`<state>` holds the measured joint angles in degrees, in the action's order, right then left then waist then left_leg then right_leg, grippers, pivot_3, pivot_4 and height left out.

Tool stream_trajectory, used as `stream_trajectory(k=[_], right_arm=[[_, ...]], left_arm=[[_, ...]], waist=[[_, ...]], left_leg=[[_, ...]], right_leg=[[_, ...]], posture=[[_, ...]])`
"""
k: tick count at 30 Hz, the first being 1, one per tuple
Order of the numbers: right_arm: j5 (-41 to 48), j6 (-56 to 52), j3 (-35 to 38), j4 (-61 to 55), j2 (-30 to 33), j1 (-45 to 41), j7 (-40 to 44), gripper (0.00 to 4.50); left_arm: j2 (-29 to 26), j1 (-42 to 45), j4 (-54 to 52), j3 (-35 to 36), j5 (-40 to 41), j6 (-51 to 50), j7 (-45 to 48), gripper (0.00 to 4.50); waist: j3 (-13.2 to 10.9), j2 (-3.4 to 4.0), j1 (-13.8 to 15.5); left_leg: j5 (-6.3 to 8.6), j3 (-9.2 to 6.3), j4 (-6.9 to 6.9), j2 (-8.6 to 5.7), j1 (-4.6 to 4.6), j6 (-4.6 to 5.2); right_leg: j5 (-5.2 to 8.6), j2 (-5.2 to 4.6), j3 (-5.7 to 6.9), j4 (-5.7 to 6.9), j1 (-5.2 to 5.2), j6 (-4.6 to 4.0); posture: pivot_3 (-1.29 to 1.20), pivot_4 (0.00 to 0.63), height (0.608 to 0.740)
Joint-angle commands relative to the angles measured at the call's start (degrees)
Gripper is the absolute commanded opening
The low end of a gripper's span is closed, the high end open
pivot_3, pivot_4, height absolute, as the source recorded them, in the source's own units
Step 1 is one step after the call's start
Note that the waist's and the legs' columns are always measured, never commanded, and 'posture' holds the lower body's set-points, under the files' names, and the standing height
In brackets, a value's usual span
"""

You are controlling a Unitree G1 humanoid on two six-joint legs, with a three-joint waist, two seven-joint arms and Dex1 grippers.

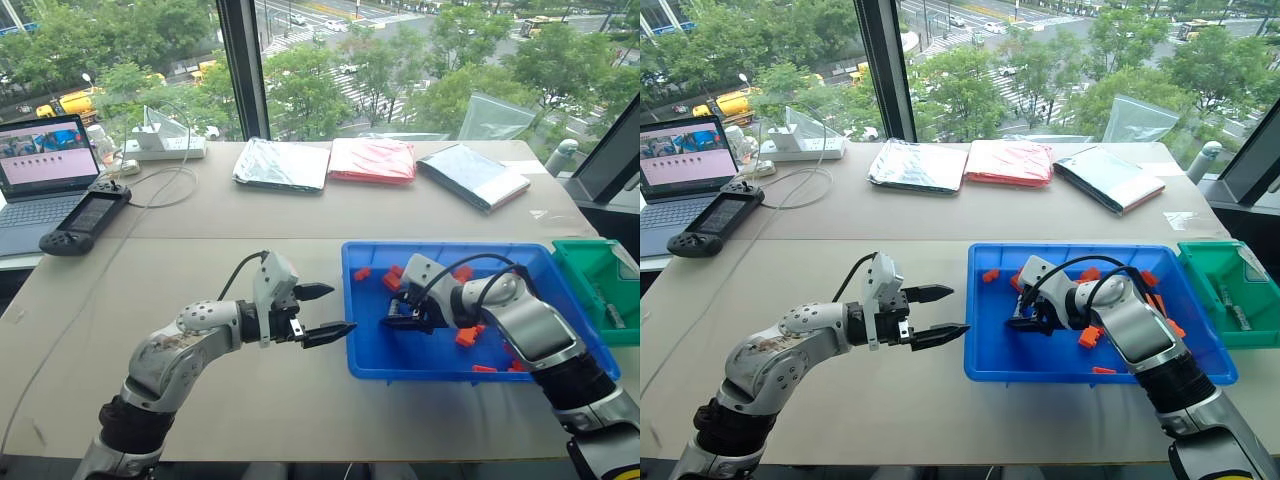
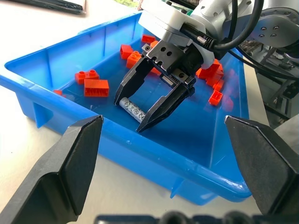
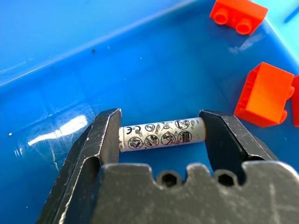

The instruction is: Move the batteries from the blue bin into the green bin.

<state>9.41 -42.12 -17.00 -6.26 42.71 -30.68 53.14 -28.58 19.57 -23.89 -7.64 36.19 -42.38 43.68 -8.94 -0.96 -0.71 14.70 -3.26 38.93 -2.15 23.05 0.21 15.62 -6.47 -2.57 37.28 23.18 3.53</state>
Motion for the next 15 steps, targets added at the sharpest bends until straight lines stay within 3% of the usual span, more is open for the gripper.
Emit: stream_trajectory(k=[1, 6, 12, 15], right_arm=[[2.12, -0.7, 10.9, -0.39, 2.12, -1.77, -3.1, 2.48], [2.7, -1.37, 24.58, 3.72, 6.07, -4.87, -9.78, 2.48], [-3.79, -1.82, 30.86, 10.66, 5.99, -6.17, -25.88, 2.48], [-6.67, -4.33, 37.94, 18.93, 3.7, -7.39, -39.39, 2.48]], left_arm=[[0.03, 0.07, -2.2, 0.91, 0.65, 0.76, 0.16, 4.5], [-0.09, -0.12, -2.11, 1.49, 0.98, 0.52, 0.01, 4.5], [0.16, -0.19, -2.04, 0.99, 0.86, 0.6, 0.1, 4.5], [0.37, 0.14, -1.96, 1.17, 1.07, 0.4, -0.08, 4.5]], waist=[[0.0, 0.0, 0.03], [-0.01, 0.0, 0.33], [0.0, -0.01, 0.04], [0.0, 0.0, -0.04]], left_leg=[[0.0, 0.0, 0.0, 0.0, 0.01, 0.0], [0.0, 0.01, 0.0, -0.03, 0.05, 0.0], [0.0, 0.07, -0.06, 0.01, 0.03, 0.0], [0.0, 0.11, -0.06, 0.03, 0.02, 0.0]], right_leg=[[0.0, 0.0, 0.0, 0.0, 0.01, 0.0], [0.0, -0.03, 0.0, -0.01, 0.04, 0.0], [0.0, -0.01, -0.02, -0.02, 0.03, 0.0], [-0.01, 0.0, -0.05, 0.01, 0.04, 0.0]], posture=[[0.0, 0.15, 0.74], [0.0, 0.15, 0.74], [0.0, 0.15, 0.74], [0.0, 0.15, 0.74]])
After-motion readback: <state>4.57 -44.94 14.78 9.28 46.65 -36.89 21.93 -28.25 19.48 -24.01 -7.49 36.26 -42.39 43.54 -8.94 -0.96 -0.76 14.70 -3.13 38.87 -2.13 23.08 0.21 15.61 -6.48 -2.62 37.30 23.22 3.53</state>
